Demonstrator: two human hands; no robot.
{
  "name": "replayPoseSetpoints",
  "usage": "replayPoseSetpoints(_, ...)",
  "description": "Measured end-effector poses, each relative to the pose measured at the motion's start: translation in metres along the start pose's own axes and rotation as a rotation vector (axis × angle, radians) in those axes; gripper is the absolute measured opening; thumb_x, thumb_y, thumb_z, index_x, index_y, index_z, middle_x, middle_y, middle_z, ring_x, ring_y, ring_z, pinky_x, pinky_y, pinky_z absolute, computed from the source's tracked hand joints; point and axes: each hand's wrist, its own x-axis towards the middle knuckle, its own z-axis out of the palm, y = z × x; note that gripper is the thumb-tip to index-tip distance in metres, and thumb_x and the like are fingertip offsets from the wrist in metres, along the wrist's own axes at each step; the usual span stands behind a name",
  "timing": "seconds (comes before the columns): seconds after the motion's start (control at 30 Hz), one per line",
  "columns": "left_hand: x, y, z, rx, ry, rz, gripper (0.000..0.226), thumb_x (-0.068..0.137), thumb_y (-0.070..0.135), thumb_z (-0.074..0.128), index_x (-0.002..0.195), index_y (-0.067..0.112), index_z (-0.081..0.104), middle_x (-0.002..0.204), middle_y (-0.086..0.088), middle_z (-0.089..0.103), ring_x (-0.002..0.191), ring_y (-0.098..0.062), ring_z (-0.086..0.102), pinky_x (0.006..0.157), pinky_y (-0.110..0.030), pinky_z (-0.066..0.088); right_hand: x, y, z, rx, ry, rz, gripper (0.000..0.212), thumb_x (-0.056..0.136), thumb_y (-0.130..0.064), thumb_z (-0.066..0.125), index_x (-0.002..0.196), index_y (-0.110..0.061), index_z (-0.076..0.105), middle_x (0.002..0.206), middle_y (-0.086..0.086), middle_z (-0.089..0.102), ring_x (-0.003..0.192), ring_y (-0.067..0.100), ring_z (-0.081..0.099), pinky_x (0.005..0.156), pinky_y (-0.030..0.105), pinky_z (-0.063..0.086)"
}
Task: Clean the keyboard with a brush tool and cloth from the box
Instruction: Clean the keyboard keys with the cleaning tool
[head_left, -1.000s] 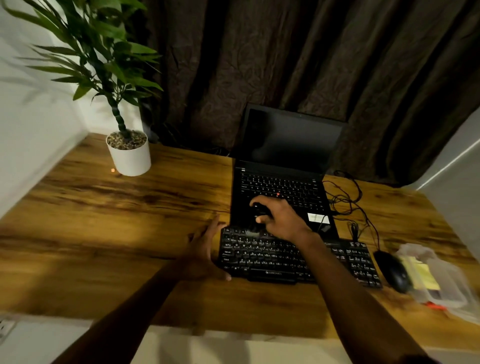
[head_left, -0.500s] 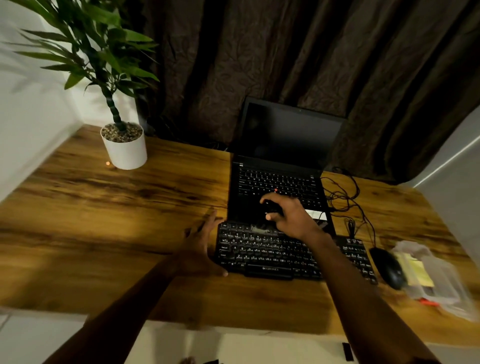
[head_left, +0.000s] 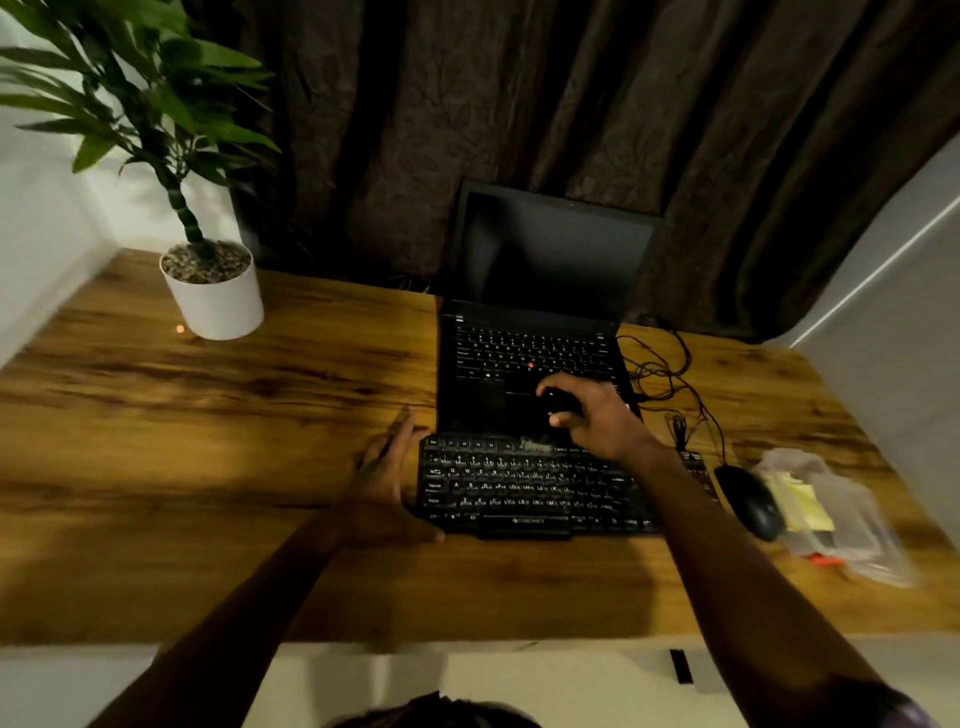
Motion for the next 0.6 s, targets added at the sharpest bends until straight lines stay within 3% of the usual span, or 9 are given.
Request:
replayPoseSetpoints(0.13, -0.001, 0.0, -0.001, -0.011, 0.001, 0.017, 0.156, 0.033, 0.08, 0.083, 0.133, 0.065, -0.035, 0.164, 0.019, 0.017, 0.152, -0.017, 0.003, 0.12, -0.056, 0.005, -0.004, 0.004, -0.004, 0.011, -0.014, 0.01, 0.046, 0.087, 0.005, 0.064, 0.114, -0.032, 0.06, 0.108, 0.002, 0.066, 0.088, 0.01, 0.064, 0.063, 0.02, 0.051)
replayPoseSetpoints(0.27, -0.002, -0.003, 0.001, -0.027, 0.011, 0.029, 0.162, 0.03, 0.086, 0.079, 0.144, 0.052, -0.032, 0.162, 0.025, 0.017, 0.152, -0.018, 0.003, 0.12, -0.054, 0.005, -0.019, 0.026, -0.02, -0.047, -0.015, 0.057, 0.047, 0.087, 0.006, 0.063, 0.112, -0.034, 0.059, 0.113, 0.005, 0.065, 0.095, 0.018, 0.065, 0.07, 0.033, 0.06)
replayPoseSetpoints(0.33, -0.001, -0.003, 0.001, -0.039, 0.02, 0.033, 0.161, 0.027, 0.09, 0.075, 0.142, 0.055, -0.032, 0.163, 0.023, 0.019, 0.153, -0.019, 0.003, 0.12, -0.056, 0.006, -0.023, 0.031, -0.024, -0.064, -0.007, 0.08, 0.046, 0.088, 0.006, 0.062, 0.115, -0.03, 0.059, 0.114, 0.004, 0.063, 0.095, 0.016, 0.064, 0.07, 0.036, 0.062)
replayPoseSetpoints(0.4, -0.001, -0.002, -0.001, -0.032, 0.022, 0.035, 0.16, 0.027, 0.091, 0.075, 0.141, 0.057, -0.032, 0.163, 0.021, 0.02, 0.153, -0.02, 0.004, 0.119, -0.059, 0.008, -0.023, 0.029, -0.023, -0.075, 0.003, 0.073, 0.045, 0.088, 0.005, 0.062, 0.118, -0.028, 0.058, 0.114, 0.003, 0.064, 0.094, 0.013, 0.063, 0.066, 0.025, 0.058)
replayPoseSetpoints(0.47, -0.001, -0.002, -0.001, -0.034, 0.016, 0.041, 0.165, 0.029, 0.088, 0.077, 0.147, 0.047, -0.03, 0.163, 0.022, 0.019, 0.153, -0.02, 0.003, 0.119, -0.06, 0.007, -0.019, 0.023, -0.018, -0.062, 0.007, 0.036, 0.044, 0.087, 0.005, 0.063, 0.12, -0.025, 0.058, 0.113, 0.003, 0.065, 0.094, 0.012, 0.063, 0.059, 0.015, 0.051)
replayPoseSetpoints(0.6, -0.001, -0.002, 0.0, -0.055, 0.009, 0.041, 0.166, 0.032, 0.082, 0.083, 0.149, 0.044, -0.029, 0.162, 0.024, 0.018, 0.153, -0.018, 0.001, 0.12, -0.057, 0.004, -0.011, 0.019, -0.009, -0.009, -0.008, 0.032, 0.043, 0.088, 0.005, 0.062, 0.118, -0.026, 0.058, 0.113, 0.004, 0.064, 0.097, 0.016, 0.063, 0.06, 0.014, 0.047)
